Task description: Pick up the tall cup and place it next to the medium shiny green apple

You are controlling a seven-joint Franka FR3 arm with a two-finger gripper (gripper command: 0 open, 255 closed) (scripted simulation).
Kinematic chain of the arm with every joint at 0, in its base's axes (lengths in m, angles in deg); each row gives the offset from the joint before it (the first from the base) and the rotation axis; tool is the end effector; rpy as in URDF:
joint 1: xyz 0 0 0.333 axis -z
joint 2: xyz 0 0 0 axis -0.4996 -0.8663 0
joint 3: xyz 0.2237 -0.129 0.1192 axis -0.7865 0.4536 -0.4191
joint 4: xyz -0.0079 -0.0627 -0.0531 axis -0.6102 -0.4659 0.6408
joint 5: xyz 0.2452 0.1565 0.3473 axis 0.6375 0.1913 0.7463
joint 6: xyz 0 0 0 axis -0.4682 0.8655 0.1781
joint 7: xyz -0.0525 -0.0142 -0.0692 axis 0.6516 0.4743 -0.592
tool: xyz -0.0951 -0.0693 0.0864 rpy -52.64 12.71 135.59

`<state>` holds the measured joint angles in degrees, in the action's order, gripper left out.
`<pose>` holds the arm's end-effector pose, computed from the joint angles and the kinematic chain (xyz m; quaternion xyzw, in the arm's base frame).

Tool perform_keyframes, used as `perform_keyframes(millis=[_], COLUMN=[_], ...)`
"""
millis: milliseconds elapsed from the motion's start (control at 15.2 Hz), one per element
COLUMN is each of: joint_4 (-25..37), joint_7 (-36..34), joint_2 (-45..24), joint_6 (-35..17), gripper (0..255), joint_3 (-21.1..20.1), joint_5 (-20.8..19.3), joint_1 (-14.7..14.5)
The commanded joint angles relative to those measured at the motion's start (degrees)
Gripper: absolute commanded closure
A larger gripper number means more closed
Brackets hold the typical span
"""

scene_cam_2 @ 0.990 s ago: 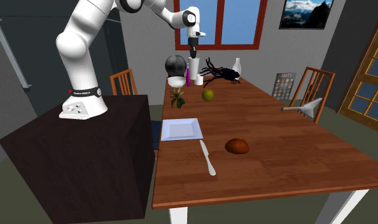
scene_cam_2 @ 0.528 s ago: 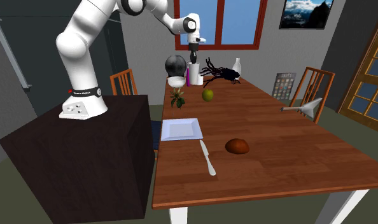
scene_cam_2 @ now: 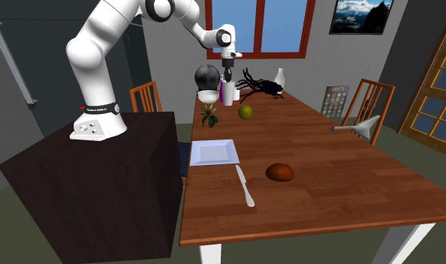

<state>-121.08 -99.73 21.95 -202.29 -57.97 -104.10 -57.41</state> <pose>0.6045 0.4567 0.1821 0.9977 0.0500 -0.0060 0.0455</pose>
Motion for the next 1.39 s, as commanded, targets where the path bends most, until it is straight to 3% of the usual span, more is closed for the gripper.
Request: perform_keyframes(millis=[0, 1320], joint_4=[-0.27, 0.17], joint_7=[-0.05, -1.34], joint_2=[-0.78, -9.68], joint_6=[-1.07, -9.48], gripper=[255, 255], joint_3=[0.15, 1.62], joint_5=[-0.18, -1.89], joint_1=[0.03, -0.81])
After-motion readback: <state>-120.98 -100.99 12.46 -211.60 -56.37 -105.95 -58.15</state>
